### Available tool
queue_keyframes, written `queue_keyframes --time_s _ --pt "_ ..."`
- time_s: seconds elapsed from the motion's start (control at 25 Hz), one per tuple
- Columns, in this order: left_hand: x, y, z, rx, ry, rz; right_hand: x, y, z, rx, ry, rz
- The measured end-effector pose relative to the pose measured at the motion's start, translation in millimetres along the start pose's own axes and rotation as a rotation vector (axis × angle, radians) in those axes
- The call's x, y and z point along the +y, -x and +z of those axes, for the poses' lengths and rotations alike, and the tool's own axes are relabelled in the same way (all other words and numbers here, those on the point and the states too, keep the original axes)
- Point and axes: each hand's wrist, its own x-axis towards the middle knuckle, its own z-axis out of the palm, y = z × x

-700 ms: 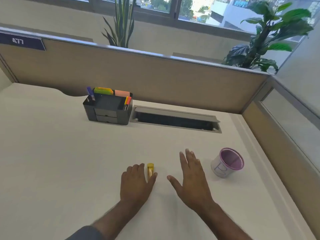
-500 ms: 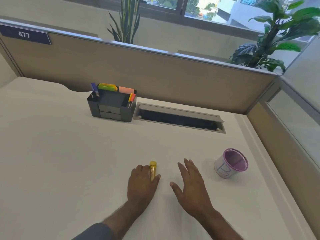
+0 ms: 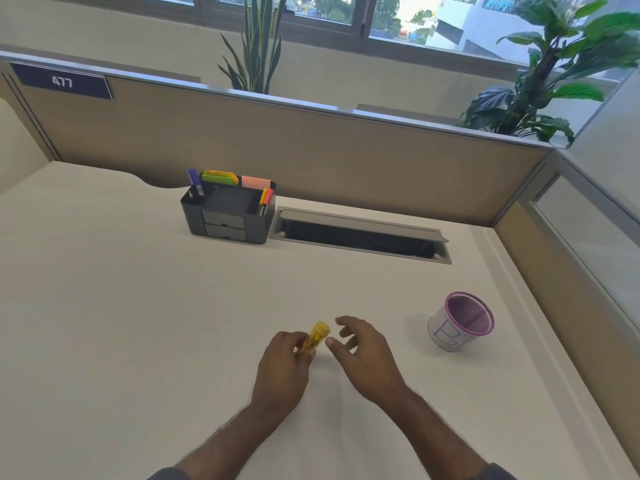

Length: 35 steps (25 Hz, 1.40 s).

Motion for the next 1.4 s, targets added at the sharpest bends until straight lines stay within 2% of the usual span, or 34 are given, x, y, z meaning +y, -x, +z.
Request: queue_keyframes --time_s 0.36,0.52,0.8,1.04,1.4 --pt "19.8 23.3 -21.2 -0.032 0.069 0.193 -24.6 7.6 -1.0 -0.038 -0.243 -0.012" --pt "34.6 33.0 -19.0 -0.026 0.201 0.165 -32.3 15.6 -7.7 -0.053 -0.250 -0.003" --pt "36.2 43.6 -24.3 -0.029 0.140 0.201 -37.4 27.4 -16.4 -0.132 -0.324 0.050" --pt "33.7 47.3 -23.7 -0.005 0.143 0.177 -39.9 30.3 -8.1 -0.046 -0.248 0.034" --pt "15.0 40.5 -24.2 0.012 0.088 0.139 -24.5 17.1 -22.2 -0.155 -0.552 0.142"
